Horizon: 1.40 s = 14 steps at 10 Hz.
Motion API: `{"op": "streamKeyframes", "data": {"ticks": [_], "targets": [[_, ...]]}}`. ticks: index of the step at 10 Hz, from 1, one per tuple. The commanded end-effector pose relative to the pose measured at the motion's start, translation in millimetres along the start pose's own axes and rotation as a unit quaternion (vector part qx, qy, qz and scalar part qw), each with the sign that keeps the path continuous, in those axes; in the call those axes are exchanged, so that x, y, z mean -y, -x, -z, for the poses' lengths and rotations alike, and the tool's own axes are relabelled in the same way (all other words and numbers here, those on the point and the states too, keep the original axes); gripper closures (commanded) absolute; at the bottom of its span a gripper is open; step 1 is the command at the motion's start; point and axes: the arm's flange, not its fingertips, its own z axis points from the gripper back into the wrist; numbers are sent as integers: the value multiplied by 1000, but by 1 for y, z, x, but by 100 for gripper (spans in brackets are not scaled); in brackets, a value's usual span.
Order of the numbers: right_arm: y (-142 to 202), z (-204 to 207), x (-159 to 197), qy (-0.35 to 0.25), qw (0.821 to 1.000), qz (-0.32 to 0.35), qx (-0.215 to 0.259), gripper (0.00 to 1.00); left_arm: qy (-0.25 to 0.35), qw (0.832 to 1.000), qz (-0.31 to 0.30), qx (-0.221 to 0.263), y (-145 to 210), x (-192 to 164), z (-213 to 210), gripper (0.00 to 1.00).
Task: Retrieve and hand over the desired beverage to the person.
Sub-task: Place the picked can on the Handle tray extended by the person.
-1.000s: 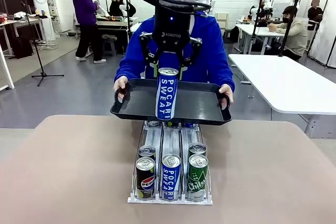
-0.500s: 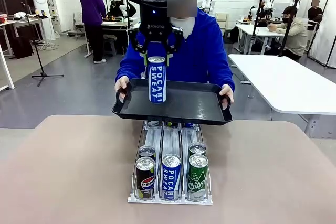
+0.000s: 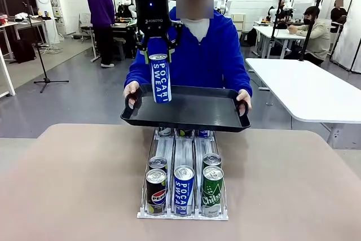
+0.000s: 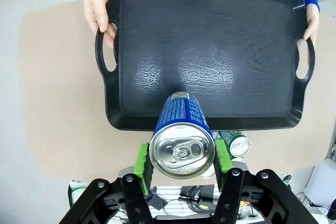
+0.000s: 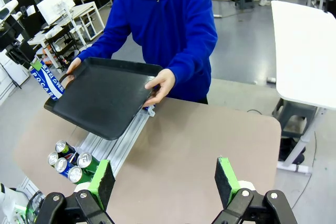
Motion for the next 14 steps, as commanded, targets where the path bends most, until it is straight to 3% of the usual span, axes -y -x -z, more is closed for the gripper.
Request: {"op": "streamKeyframes", "data": {"ticks": [1,4,9,14], "targets": [[0,2,1,-13,1000,-1,2,0,2,1000,7,3,0,0,-2,42],[0,2,1,-13,1000,-1,2,0,-1,1000,1,-3,0,1,3,42],[0,2,1,-13,1000,-1,2,0,-2,999,41,4,-60,-20,27,42],[0,2,1,-13,1000,-1,2,0,-34,997,67,-8,-70,-16,64,42]]}}
